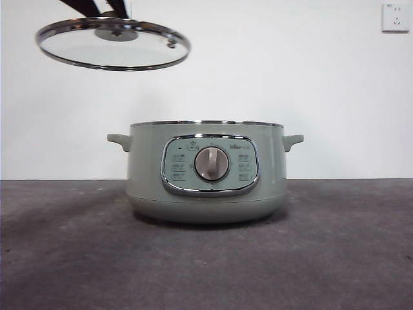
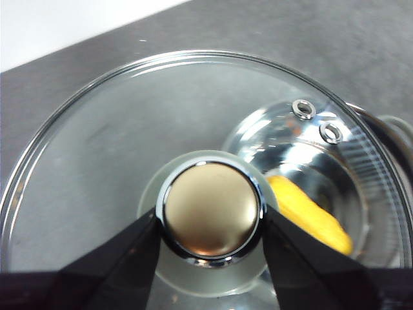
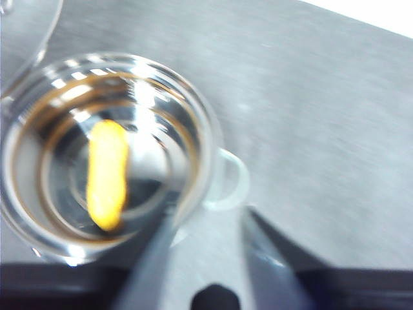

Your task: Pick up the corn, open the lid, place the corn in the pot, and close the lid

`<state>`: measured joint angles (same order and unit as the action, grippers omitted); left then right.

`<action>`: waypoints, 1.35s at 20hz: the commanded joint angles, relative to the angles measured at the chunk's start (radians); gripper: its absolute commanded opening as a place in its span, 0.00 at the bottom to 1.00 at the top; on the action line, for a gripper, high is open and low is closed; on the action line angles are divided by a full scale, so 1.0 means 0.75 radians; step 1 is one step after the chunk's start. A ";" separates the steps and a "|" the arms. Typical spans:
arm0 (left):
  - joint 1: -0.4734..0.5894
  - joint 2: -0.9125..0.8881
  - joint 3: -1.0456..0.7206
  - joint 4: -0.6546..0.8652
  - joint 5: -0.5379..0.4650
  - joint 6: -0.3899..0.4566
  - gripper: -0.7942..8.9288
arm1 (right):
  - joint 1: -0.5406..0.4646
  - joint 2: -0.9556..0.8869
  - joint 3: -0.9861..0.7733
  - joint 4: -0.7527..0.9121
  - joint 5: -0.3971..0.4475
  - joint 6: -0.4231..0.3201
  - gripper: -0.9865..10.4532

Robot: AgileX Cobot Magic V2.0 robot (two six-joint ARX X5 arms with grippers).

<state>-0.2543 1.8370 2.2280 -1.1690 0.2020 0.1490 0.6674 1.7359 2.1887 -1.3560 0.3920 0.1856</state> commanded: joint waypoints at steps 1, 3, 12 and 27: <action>-0.064 -0.026 0.006 0.040 0.020 -0.004 0.07 | 0.020 -0.067 -0.013 -0.028 0.023 -0.007 0.07; -0.123 -0.025 0.006 0.044 0.020 -0.026 0.07 | 0.026 -0.163 -0.073 -0.028 0.027 -0.006 0.07; -0.327 0.076 0.006 0.062 0.001 -0.080 0.07 | 0.045 -0.826 -1.030 0.253 0.019 0.082 0.07; -0.397 0.307 0.006 0.105 -0.096 -0.090 0.07 | 0.045 -1.256 -1.523 0.345 0.021 0.182 0.07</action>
<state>-0.5472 2.0693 2.2272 -1.1233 0.1223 0.0921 0.7002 0.7952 1.0580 -1.1057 0.4076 0.3107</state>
